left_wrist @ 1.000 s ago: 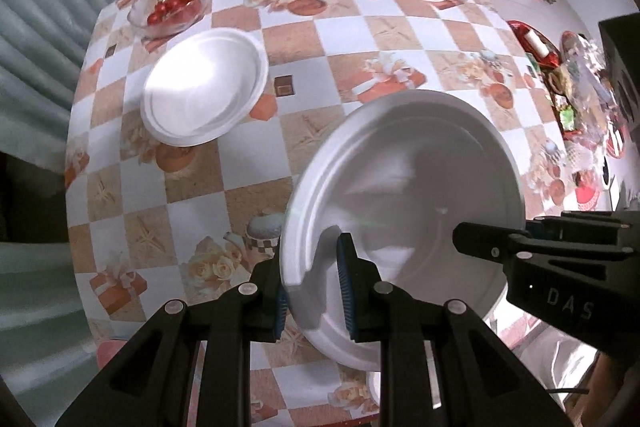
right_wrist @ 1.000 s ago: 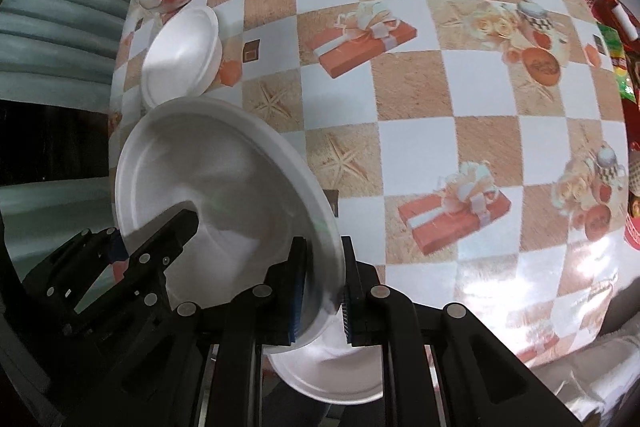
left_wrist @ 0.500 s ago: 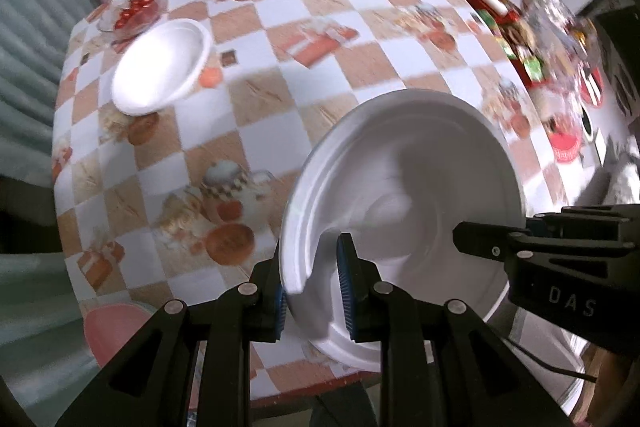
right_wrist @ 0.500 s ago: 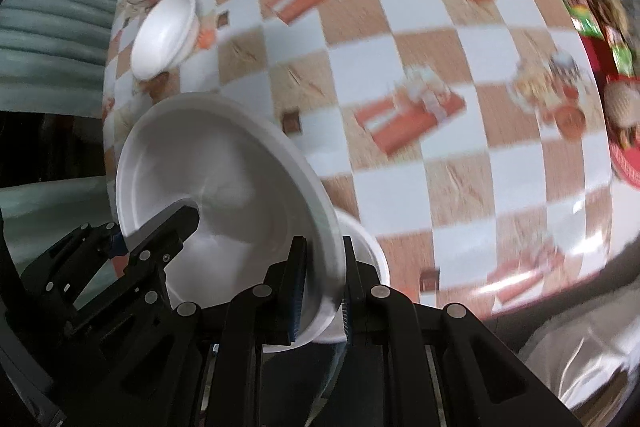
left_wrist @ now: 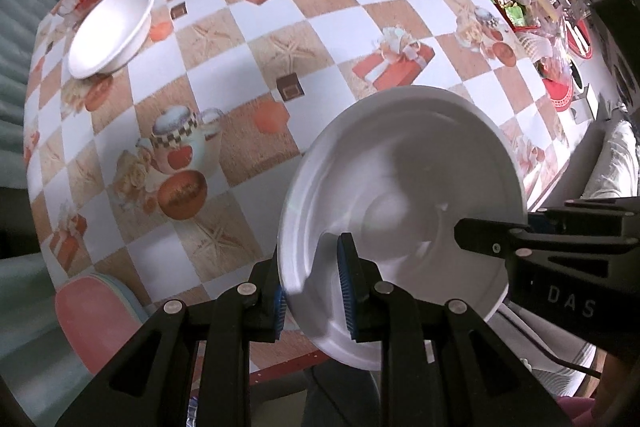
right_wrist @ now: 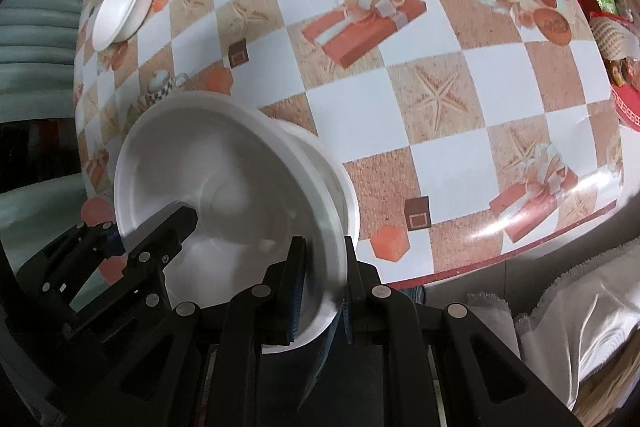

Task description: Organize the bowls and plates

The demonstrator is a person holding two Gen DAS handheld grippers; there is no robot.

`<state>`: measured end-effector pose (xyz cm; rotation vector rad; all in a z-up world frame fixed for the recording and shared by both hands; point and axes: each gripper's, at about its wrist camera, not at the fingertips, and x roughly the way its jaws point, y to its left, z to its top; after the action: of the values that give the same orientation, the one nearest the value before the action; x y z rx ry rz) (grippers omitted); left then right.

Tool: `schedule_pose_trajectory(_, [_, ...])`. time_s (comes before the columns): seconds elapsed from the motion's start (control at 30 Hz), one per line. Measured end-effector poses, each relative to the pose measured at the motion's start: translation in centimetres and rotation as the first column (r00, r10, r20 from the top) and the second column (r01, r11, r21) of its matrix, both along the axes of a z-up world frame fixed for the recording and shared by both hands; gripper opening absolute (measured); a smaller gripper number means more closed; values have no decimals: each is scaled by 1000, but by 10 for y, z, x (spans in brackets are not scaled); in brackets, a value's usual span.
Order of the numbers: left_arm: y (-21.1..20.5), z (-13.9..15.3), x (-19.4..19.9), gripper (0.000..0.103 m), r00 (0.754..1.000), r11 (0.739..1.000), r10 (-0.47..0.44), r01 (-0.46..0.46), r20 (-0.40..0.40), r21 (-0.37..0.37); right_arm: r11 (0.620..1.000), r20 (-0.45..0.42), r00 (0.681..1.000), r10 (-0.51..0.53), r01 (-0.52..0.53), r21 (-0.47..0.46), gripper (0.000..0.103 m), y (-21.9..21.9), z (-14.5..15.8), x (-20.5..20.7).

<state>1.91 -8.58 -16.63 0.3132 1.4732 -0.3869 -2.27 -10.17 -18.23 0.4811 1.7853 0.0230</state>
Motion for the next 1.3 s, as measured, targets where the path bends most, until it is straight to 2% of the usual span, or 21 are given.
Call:
schedule_pose_trajectory(0.57, [-1, -22, -9, 27, 1000, 1000, -7, 7, -27, 17, 1000, -41, 999, 16, -16, -7, 17, 4, -21, -4])
schedule_pose_trajectory(0.63, [-1, -23, -10, 36, 1000, 1000, -8, 9, -26, 26, 1000, -42, 999, 19, -20, -11, 17, 4, -22, -3])
schedule_pose_trajectory(0.7, [-1, -23, -10, 61, 1000, 999, -7, 8, -15, 35, 1000, -46, 999, 25, -25, -8, 17, 5, -24, -1])
schedule_pose_trajectory(0.77, [0, -21, -10, 70, 1000, 999, -5, 5, 5, 48, 1000, -50, 998, 28, -29, -10, 17, 4, -24, 0])
schedule_pose_trajectory(0.87, [3, -19, -9, 74, 1000, 998, -1, 1, 11, 56, 999, -56, 998, 22, -24, -24, 18, -1, -24, 0])
schedule_pose_trajectory(0.9, [4, -19, -8, 80, 1000, 998, 4, -4, 3, 65, 999, -56, 998, 18, -19, -27, 26, -3, -23, 1])
schedule_pose_trajectory(0.93, [6, -20, -7, 80, 1000, 998, 13, -13, -4, 69, 999, -55, 998, 14, -15, -30, 40, -5, -22, 2])
schedule_pose_trajectory(0.97, [10, -19, -5, 80, 1000, 998, 27, -27, -2, 63, 999, -49, 999, 7, -9, -34, 79, -8, -20, 4])
schedule_pose_trajectory(1.0, [13, -18, -4, 81, 999, 997, 40, -40, 6, 66, 999, -36, 999, -4, 3, -34, 102, -12, -18, 5])
schedule_pose_trajectory(1.13, [33, -13, 5, 91, 992, 989, 122, -124, 39, 77, 999, -9, 1000, -17, 17, -43, 102, -25, -11, 13])
schedule_pose_trajectory(1.3, [63, -10, 21, 91, 972, 970, 233, -234, 15, 65, 996, 1, 1000, 0, 0, -84, 102, -33, -6, 33])
